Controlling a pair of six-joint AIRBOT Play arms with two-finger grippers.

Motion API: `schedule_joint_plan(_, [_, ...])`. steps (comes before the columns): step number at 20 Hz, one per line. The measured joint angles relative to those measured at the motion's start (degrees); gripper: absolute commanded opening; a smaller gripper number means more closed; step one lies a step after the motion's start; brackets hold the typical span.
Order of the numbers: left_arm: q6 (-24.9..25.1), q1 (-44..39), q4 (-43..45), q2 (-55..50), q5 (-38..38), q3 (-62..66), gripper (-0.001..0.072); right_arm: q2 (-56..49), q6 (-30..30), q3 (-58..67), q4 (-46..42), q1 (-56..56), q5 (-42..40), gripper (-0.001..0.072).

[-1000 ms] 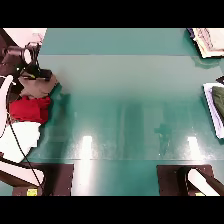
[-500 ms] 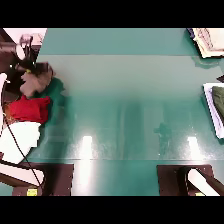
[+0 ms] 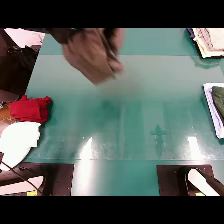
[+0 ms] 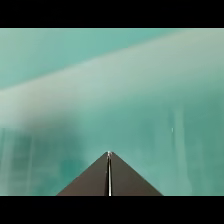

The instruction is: Fold the shirts.

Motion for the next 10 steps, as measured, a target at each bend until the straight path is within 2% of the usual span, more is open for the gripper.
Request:
schedule_joint_plan(3, [4.39, -4.79, -3.06, 0.55, -2.05, -4.61, 0.0025, 0.02, 0.00, 2.71, 0.00, 0.00, 0.39, 0.0019])
schedule_joint_plan(5, [5.42, -6.08, -2.38, -0.50, -1.27, -8.94, 0.0031, 0.02, 0.00, 3.65, 0.00, 0.00, 1.31, 0.0019])
schedule_joint_plan(6, [5.18, -6.23, -1.18, -1.44, -0.22, -10.95, 0.0255, 0.02, 0.00, 3.91, 0.00, 0.00, 1.77, 0.0019])
schedule_joint_plan(7, [3.96, -6.14, 0.26, -2.69, 1.38, -12.79, 0.0609, 0.02, 0.00, 4.13, 0.00, 0.00, 2.23, 0.0019])
schedule_joint_plan(8, [2.23, -5.79, 1.31, -3.91, 2.60, -14.08, 0.0662, 0.02, 0.00, 4.26, 0.00, 0.00, 2.64, 0.0019])
schedule_joint_plan(9, [-0.04, -5.11, 2.32, -5.11, 3.15, -15.06, 0.0601, 0.02, 0.00, 4.37, -0.02, 0.00, 2.91, 0.0019])
schedule_joint_plan(10, [-2.78, -4.02, 3.15, -6.12, 4.07, -15.80, 0.0602, 0.02, 0.00, 4.46, -0.02, 0.00, 3.10, 0.0020])
